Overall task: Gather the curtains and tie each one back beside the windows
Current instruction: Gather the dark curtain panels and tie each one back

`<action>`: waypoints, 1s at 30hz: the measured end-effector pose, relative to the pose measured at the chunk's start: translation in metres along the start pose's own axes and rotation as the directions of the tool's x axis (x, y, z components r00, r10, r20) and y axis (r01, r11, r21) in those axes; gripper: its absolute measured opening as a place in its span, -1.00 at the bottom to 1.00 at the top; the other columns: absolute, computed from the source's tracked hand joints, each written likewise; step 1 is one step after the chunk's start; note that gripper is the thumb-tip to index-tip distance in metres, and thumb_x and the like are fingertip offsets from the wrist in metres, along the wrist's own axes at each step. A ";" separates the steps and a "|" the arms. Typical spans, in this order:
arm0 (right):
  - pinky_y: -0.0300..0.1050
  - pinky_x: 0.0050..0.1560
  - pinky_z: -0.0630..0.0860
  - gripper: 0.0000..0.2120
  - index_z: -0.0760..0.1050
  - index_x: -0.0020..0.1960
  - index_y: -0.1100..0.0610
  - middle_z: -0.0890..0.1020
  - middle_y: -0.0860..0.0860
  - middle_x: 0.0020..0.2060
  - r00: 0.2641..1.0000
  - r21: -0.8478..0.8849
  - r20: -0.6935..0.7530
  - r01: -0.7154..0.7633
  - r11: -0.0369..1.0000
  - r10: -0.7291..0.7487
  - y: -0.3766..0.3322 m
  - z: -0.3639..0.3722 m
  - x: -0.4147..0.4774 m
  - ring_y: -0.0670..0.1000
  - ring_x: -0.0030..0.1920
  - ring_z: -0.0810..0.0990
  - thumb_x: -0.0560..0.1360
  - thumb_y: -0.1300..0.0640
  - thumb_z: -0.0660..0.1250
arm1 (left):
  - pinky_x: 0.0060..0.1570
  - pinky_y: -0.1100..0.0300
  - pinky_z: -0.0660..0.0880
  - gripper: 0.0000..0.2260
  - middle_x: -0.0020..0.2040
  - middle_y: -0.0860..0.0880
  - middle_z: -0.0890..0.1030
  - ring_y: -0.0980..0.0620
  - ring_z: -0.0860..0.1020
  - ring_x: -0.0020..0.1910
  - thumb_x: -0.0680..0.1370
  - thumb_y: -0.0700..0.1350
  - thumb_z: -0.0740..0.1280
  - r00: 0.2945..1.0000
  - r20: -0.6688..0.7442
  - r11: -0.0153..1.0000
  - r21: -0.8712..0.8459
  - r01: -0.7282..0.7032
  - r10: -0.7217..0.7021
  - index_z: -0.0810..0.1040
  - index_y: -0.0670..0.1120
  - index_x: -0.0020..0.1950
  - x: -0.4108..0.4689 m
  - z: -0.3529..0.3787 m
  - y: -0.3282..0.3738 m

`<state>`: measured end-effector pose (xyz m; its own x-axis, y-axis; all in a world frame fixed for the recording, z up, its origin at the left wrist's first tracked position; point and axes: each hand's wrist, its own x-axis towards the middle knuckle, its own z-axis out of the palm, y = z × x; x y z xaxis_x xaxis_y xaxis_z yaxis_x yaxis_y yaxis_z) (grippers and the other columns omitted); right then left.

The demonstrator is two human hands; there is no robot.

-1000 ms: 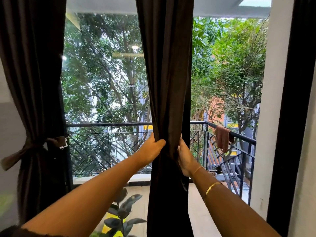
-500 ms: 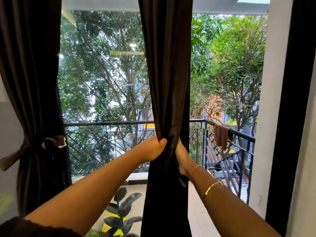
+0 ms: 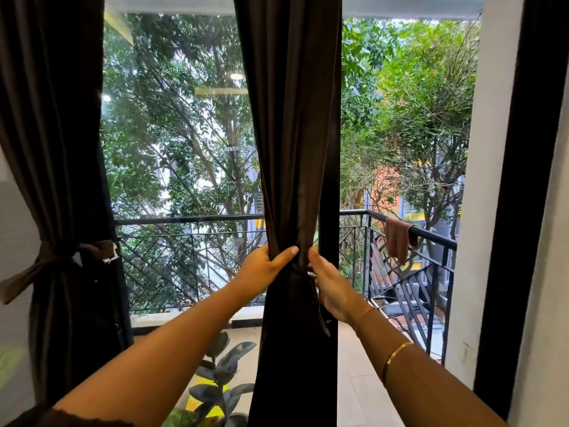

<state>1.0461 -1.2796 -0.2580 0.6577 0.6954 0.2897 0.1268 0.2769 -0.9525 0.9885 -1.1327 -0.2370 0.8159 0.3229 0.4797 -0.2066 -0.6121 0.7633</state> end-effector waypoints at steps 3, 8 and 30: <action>0.03 0.18 0.55 -0.71 0.52 0.13 0.12 0.59 0.23 0.13 1.000 -0.162 0.002 0.000 0.987 0.000 0.003 -0.006 -0.007 0.13 0.11 0.62 0.43 0.14 0.41 | -0.29 0.37 0.49 -0.70 -0.21 0.16 0.65 0.28 0.61 -0.27 0.27 0.31 0.40 0.998 -0.015 0.995 -0.088 0.053 -0.055 0.56 0.15 -0.16 -0.009 0.001 -0.022; 0.08 0.13 0.55 -0.75 0.56 0.10 0.28 0.64 0.24 0.00 0.987 -0.408 -0.112 0.061 0.911 -0.117 0.002 -0.002 -0.008 0.20 0.05 0.63 0.45 0.21 0.40 | -0.11 -0.15 0.45 -0.30 -0.13 -0.24 0.53 -0.14 0.53 -0.18 0.28 0.35 0.41 0.976 0.019 0.900 -0.383 0.208 -0.217 0.43 -0.25 0.03 -0.024 0.010 -0.040; 0.14 0.20 0.49 -0.69 0.43 0.26 0.23 0.58 0.22 0.11 0.997 -0.719 -0.042 -0.080 0.690 0.072 -0.003 0.015 0.002 0.19 0.11 0.56 0.53 0.27 0.17 | -0.14 0.32 0.46 -0.77 -0.08 0.00 0.58 0.06 0.56 -0.10 0.54 -0.06 0.32 0.989 0.137 0.991 0.130 0.032 -0.050 0.51 -0.12 0.15 -0.045 0.003 -0.023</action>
<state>1.0360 -1.2687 -0.2531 0.6954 0.6854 0.2159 0.5688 -0.3415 -0.7482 0.9582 -1.1359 -0.2774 0.8915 0.2511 0.3770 -0.1083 -0.6901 0.7156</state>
